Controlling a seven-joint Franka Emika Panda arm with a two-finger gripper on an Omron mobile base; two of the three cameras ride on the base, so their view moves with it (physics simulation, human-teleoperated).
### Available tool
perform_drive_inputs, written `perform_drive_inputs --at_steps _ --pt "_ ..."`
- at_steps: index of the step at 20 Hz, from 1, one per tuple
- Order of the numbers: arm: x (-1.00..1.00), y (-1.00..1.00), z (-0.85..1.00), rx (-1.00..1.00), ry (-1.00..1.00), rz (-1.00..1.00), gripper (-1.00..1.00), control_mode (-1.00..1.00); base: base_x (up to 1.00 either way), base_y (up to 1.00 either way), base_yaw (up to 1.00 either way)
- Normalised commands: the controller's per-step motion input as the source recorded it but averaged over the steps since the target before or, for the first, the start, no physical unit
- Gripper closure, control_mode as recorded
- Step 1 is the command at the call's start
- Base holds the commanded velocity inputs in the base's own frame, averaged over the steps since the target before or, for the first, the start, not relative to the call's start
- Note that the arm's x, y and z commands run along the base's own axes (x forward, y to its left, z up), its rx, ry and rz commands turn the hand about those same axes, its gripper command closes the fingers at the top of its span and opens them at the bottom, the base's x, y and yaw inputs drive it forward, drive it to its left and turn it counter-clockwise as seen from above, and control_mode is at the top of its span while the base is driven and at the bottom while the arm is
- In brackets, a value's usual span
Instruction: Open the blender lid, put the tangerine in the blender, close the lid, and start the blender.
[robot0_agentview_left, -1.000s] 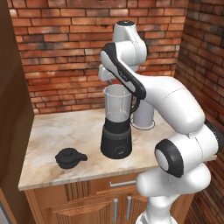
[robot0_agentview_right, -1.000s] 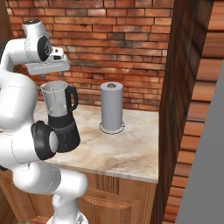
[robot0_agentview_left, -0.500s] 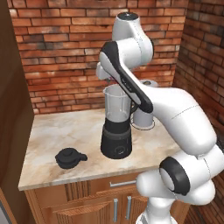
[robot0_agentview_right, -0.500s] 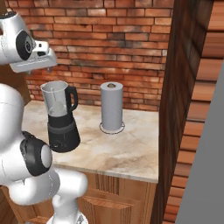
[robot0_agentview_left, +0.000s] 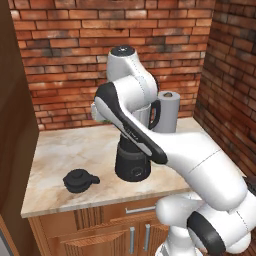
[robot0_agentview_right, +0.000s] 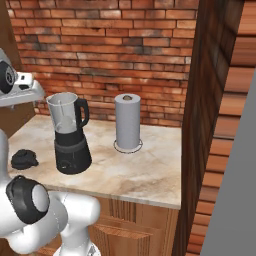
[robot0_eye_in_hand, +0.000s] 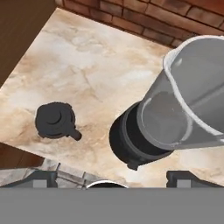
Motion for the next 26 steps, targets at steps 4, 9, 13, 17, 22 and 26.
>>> perform_drive_inputs --at_steps 4,9,13,17,22,26 --pt "-0.27 0.57 -0.77 0.0 0.11 0.0 -1.0 -1.0 0.0 0.0 0.0" --pt "-0.03 0.51 -0.69 -0.03 0.16 0.0 -1.0 -1.0 0.0 0.0 0.0" --pt "0.12 0.19 -0.58 -0.05 0.17 0.0 -1.0 -1.0 0.0 0.0 0.0" --pt "0.11 0.1 -0.48 -0.05 0.14 0.0 -1.0 -1.0 0.0 0.0 0.0" --pt "0.02 0.2 -0.32 -0.05 0.09 0.0 -1.0 -1.0 0.0 0.0 0.0" --pt "0.0 0.23 -0.19 -0.04 0.01 0.0 -1.0 -1.0 0.0 0.0 0.0"
